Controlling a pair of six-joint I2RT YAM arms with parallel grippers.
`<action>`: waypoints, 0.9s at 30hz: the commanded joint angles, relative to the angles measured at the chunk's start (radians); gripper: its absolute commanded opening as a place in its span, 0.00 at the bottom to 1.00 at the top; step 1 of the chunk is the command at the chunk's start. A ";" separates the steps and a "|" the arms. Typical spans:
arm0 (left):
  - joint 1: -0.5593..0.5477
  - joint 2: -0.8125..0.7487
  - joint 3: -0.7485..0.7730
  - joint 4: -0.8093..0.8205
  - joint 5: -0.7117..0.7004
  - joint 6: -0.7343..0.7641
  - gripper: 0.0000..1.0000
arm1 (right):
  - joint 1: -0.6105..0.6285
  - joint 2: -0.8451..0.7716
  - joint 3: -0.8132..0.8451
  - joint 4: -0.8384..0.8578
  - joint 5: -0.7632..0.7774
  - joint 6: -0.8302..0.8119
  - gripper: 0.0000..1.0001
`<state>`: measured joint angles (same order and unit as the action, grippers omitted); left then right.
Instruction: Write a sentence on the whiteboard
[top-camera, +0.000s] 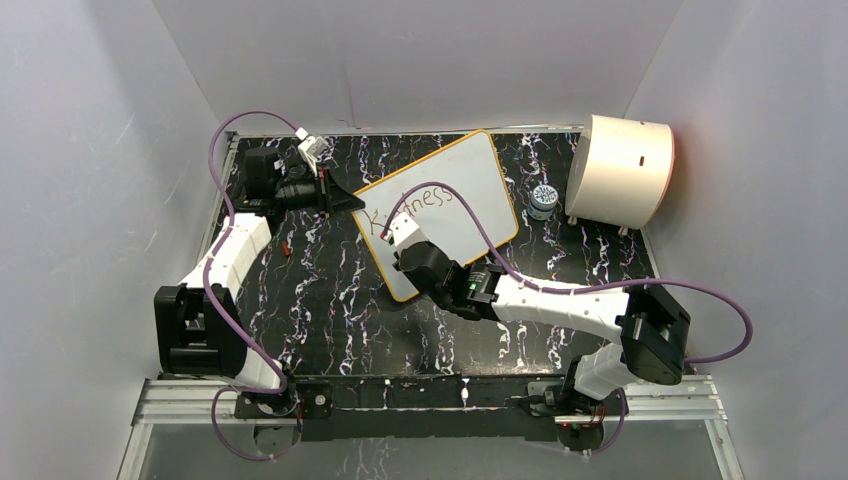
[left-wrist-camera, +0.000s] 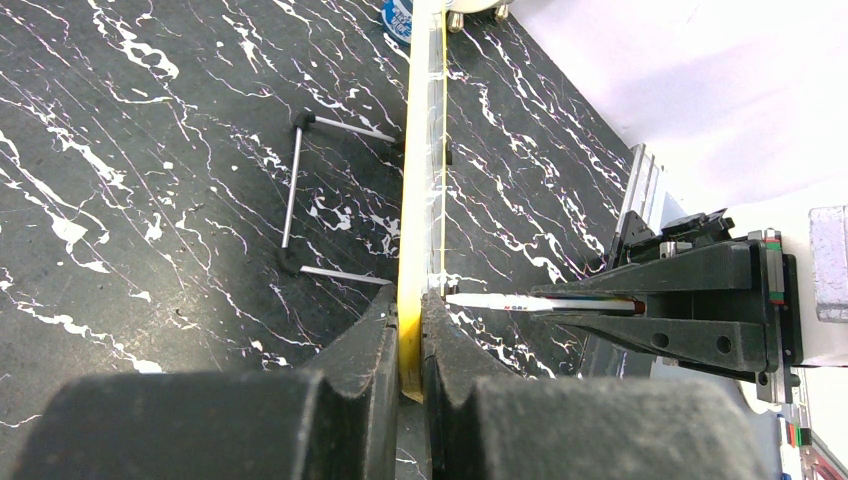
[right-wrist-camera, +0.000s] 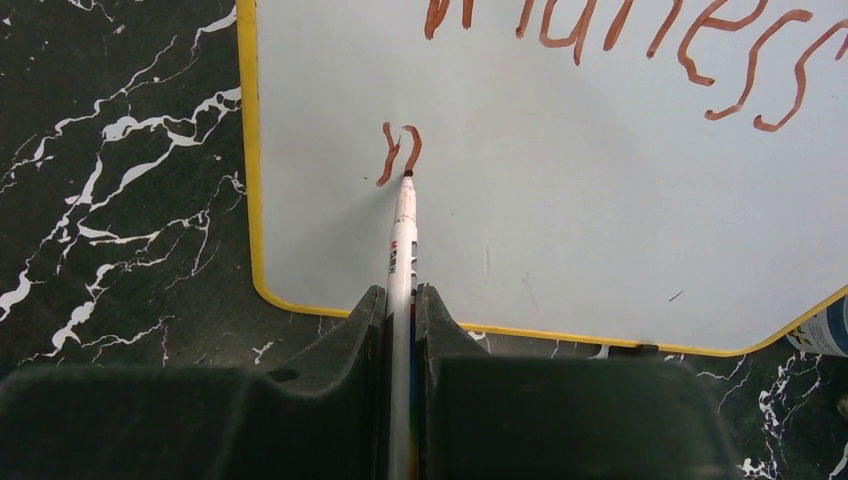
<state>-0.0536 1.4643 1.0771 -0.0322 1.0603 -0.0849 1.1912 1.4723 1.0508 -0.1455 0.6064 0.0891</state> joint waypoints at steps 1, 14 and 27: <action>-0.040 0.031 -0.034 -0.124 -0.032 0.080 0.00 | -0.013 -0.027 0.014 0.096 0.038 -0.013 0.00; -0.040 0.031 -0.034 -0.124 -0.028 0.080 0.00 | -0.020 -0.024 0.022 0.129 0.052 -0.026 0.00; -0.040 0.036 -0.034 -0.124 -0.028 0.079 0.00 | -0.029 -0.030 0.020 0.137 0.064 -0.025 0.00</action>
<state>-0.0536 1.4647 1.0771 -0.0322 1.0584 -0.0849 1.1839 1.4704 1.0508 -0.0929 0.6296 0.0719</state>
